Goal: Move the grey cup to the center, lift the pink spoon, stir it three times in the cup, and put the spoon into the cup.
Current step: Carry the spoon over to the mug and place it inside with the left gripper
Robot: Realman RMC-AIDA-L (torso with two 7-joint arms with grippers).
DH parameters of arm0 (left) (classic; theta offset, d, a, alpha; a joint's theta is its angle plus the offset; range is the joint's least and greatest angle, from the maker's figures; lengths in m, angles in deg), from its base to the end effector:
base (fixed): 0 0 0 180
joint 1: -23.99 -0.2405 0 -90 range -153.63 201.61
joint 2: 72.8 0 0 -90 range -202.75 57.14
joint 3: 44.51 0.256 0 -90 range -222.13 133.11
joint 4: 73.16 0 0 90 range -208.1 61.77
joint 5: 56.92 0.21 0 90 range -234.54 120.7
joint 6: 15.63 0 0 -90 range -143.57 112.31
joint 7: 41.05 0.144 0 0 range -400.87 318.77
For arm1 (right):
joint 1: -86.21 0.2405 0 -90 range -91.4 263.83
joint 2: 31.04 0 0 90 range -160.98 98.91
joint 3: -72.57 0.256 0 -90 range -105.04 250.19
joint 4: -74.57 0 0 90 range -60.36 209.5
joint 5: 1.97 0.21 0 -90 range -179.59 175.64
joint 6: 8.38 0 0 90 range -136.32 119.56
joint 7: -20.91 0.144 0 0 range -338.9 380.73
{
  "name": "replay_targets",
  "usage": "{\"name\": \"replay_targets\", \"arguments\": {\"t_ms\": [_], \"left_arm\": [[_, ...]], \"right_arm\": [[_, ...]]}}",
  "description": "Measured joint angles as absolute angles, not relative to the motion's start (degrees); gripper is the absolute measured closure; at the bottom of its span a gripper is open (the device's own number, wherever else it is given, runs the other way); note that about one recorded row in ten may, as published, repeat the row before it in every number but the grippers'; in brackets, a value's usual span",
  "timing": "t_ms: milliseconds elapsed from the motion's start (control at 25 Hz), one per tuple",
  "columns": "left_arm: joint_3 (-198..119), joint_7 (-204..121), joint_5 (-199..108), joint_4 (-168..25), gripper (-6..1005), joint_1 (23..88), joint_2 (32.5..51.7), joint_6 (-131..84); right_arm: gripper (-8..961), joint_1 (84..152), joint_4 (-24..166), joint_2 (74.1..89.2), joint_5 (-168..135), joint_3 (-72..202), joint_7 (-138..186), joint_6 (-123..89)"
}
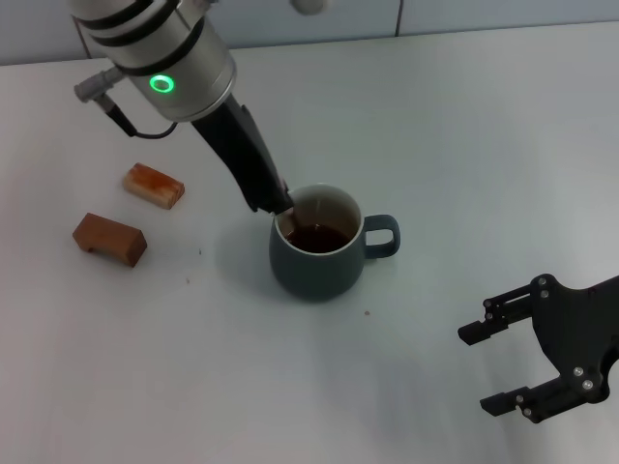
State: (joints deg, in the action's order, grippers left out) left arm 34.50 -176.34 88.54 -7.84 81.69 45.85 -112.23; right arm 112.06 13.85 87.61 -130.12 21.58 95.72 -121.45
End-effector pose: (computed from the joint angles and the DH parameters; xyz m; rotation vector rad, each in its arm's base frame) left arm -0.0758 0.3814 -0.0210 -2.8998 -0.3866 0.6607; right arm 0.2480 0.2741 0.0284 3.0215 -0.0602 -0.2398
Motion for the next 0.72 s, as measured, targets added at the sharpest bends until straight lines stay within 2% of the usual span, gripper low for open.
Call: {"name": "replay_targets", "arguments": {"t_ms": [720], "left_arm": [[34.49, -174.81, 83.15, -8.15, 808, 82.27, 46.05, -112.99]], "right_arm": [[259, 112.41, 13.93, 87.65, -130.12, 21.45, 95.80, -121.21]]}}
